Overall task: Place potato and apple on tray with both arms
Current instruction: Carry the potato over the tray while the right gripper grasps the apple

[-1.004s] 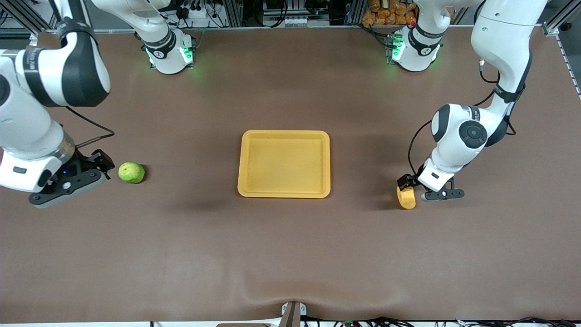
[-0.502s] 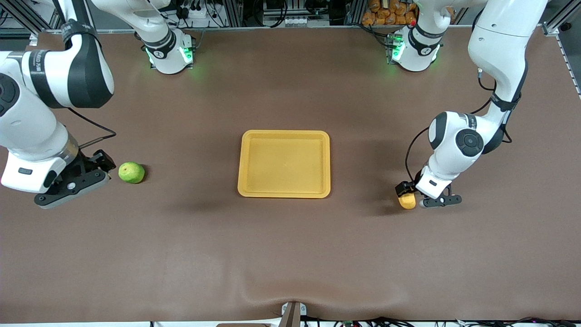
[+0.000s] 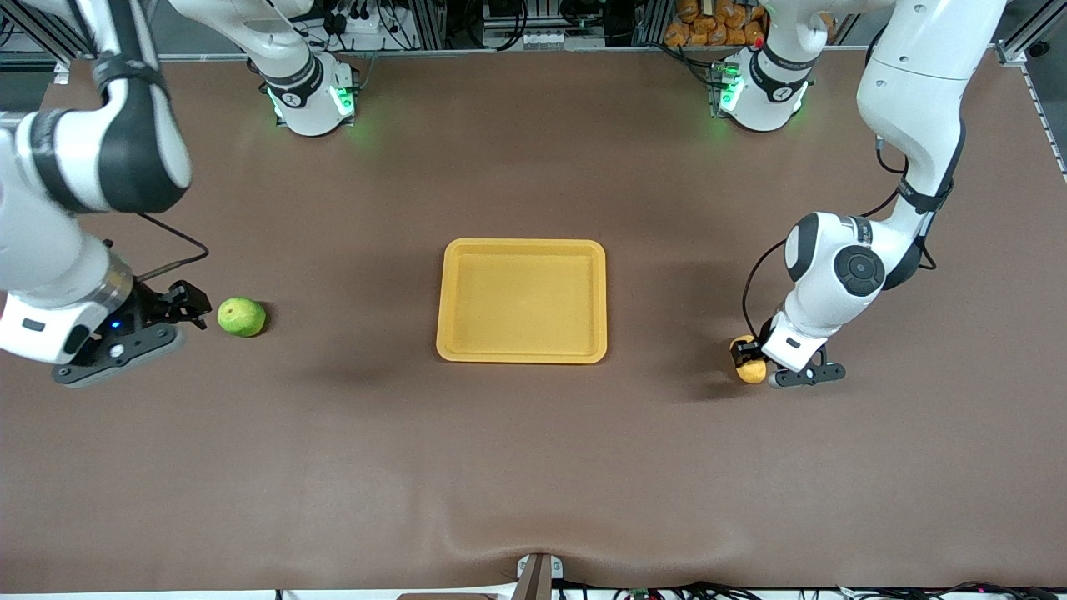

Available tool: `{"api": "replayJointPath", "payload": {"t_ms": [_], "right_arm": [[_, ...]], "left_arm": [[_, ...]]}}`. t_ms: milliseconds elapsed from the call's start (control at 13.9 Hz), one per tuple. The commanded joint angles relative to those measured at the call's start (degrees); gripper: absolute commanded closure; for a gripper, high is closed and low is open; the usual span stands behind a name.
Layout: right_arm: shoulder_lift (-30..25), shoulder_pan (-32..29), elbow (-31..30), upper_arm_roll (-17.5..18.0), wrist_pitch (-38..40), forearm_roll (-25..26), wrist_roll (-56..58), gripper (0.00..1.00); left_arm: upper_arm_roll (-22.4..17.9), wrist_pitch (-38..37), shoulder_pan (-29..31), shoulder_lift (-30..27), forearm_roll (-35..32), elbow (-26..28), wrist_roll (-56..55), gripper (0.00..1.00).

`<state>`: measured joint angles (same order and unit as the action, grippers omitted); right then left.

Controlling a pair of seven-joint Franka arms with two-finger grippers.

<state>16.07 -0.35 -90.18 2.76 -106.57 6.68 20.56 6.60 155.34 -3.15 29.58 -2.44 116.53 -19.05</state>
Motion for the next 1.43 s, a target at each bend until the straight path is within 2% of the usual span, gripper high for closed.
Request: {"api": "replayJointPath", "payload": {"t_ms": [0, 72, 287, 646, 933, 1363], "right_arm": [[1.68, -3.95, -5.24, 0.67, -6.16, -3.43, -2.1, 0.0], [1.51, -5.43, -9.19, 0.75, -10.45, -3.6, -2.19, 0.0], [0.63, -7.73, -18.25, 0.84, -19.62, -3.69, -2.1, 0.0], [0.72, -9.93, -26.88, 0.84, -26.22, -7.38, -2.19, 0.0], [1.5, -11.34, -28.83, 0.93, -26.32, -7.47, -1.92, 0.0], [2.73, -12.13, -33.3, 0.93, -30.97, -7.64, -1.66, 0.0]], "left_arm": [[-0.01, 0.32, -0.28, 0.31, 0.33, -0.95, -0.55, 0.83], [-0.01, 0.32, -0.37, 0.13, 0.33, -1.04, -0.38, 0.91], [-0.18, 0.14, -1.59, 0.13, 0.33, -1.83, -0.2, 1.0], [-0.09, -0.3, -5.19, 0.13, 0.24, -4.2, -0.29, 1.0], [-0.09, -2.22, -8.01, -0.31, 0.33, -5.08, -0.73, 1.0], [-0.09, -14.61, -12.05, -2.06, 0.33, -12.02, -0.9, 1.0]]}}
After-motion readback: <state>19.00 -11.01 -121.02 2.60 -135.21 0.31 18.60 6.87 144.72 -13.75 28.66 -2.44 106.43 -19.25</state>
